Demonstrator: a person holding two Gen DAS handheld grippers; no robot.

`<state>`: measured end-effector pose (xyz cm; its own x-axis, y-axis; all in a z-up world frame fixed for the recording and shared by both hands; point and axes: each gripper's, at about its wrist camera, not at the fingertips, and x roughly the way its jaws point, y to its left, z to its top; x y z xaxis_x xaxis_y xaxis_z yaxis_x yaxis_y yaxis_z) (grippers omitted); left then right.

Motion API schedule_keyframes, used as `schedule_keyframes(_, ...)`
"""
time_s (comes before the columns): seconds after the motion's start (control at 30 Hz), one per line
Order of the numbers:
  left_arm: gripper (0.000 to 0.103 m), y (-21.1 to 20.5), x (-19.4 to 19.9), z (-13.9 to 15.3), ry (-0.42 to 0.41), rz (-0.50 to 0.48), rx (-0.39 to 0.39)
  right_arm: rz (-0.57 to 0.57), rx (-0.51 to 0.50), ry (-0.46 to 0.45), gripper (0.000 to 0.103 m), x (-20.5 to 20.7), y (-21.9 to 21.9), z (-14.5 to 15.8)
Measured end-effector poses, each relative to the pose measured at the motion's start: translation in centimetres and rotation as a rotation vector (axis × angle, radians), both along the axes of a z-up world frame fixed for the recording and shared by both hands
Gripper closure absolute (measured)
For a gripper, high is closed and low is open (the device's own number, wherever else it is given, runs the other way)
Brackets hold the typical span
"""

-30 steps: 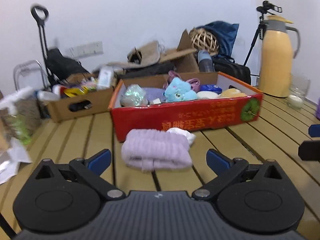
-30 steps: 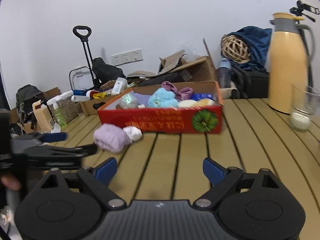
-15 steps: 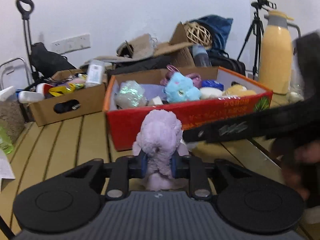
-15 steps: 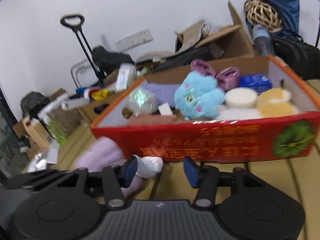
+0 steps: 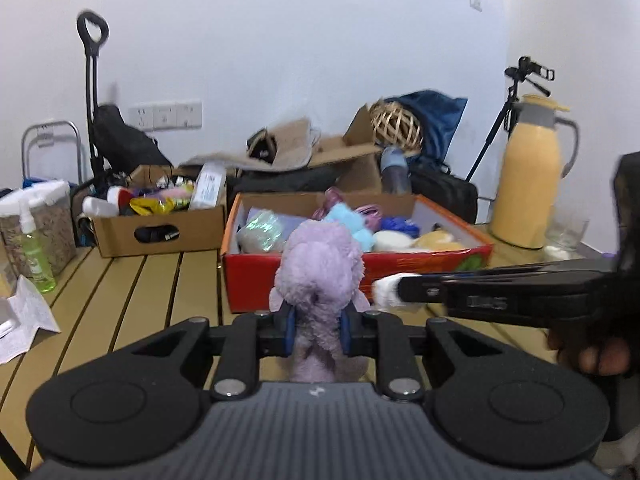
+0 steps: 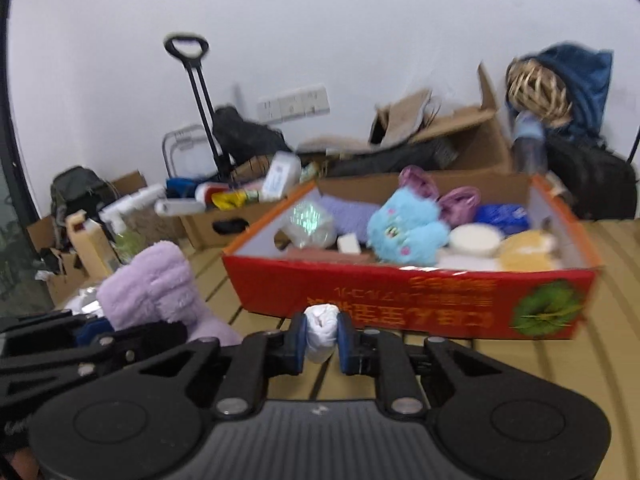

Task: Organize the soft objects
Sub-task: 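Grasp the lilac plush toy with the left gripper while the right grasps the white sock, then carry both items into the red box and open both grippers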

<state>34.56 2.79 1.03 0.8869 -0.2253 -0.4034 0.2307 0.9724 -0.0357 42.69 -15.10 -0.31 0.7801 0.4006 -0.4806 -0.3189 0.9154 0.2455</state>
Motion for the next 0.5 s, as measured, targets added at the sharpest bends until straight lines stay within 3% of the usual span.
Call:
schedule_keyframes(0.2,0.082,-3.5,-6.0,1.0,0.017,-0.053,-0.044,-0.035,-0.008,-0.021,0.087,-8.6,-5.3,2.6)
schedule_keyframes(0.5,0.082,-7.1,-11.9,3.1,-0.025,-0.071,-0.017,-0.060,0.008,-0.096,0.087,-17.1,-9.0,5.3)
